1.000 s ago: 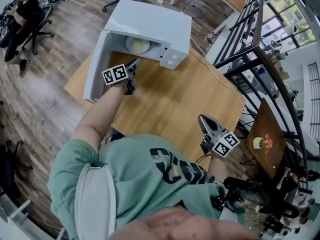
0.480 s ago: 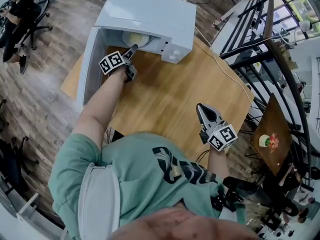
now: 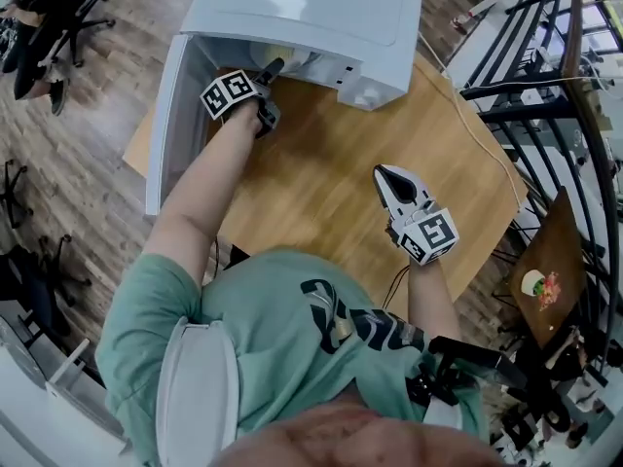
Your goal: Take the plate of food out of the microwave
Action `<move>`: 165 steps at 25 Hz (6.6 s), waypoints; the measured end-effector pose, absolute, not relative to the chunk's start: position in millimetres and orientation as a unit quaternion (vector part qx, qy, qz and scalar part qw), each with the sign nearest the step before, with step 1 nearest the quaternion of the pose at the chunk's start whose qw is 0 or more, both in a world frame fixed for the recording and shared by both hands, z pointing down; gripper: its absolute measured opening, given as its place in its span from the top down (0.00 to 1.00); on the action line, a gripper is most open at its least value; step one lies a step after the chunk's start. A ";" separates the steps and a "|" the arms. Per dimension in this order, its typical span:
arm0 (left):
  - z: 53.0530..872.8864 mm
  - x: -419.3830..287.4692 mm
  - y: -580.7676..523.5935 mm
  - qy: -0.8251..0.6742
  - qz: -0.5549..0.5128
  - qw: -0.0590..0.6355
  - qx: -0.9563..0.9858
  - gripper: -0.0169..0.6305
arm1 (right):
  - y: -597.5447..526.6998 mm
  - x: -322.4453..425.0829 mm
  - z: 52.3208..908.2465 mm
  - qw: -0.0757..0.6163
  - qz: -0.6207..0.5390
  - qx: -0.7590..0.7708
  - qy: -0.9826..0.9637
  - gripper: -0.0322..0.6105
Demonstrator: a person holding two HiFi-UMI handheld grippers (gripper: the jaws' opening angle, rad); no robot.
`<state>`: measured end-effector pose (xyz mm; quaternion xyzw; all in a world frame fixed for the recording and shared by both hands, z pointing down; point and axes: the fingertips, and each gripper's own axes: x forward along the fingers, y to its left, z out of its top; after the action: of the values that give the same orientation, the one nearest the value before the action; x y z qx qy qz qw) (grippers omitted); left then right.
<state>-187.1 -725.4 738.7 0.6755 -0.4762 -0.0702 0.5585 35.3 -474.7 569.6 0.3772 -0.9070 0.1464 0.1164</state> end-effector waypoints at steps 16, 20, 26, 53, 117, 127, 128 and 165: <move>769.3 -182.4 -739.0 -0.498 0.021 0.563 0.659 0.36 | -495.6 42.6 593.7 0.092 0.187 0.373 -0.904 0.94; 768.6 -189.2 -735.1 -0.486 0.001 0.565 0.667 0.39 | -491.4 48.2 593.4 0.087 0.191 0.378 -0.902 0.94; 759.6 -198.3 -732.1 -0.486 -0.030 0.570 0.662 0.55 | -482.4 60.2 589.0 0.079 0.200 0.394 -0.894 0.94; 705.0 -195.9 -710.3 -0.408 -0.197 0.611 0.649 0.95 | -465.7 65.2 568.4 0.074 0.191 0.406 -0.890 0.94; 610.3 158.5 -419.3 -0.079 0.063 0.603 0.791 0.95 | -199.7 307.7 498.9 -0.008 0.124 0.682 -0.721 0.94; 646.2 235.1 -401.3 -0.054 0.116 0.602 0.788 0.95 | -168.3 355.1 520.3 -0.014 0.136 0.713 -0.687 0.94; 650.4 242.1 -400.0 -0.052 0.122 0.601 0.789 0.95 | -165.9 358.7 523.6 -0.014 0.138 0.716 -0.684 0.94; 809.6 347.0 -396.9 -0.123 0.438 0.293 0.841 0.84 | -118.7 424.3 598.2 -0.047 0.190 0.748 -0.634 0.94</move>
<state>347.0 -396.9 809.6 0.8411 -0.1228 0.4380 0.2927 424.3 -118.7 598.2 0.7478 -0.6342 0.1904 -0.0469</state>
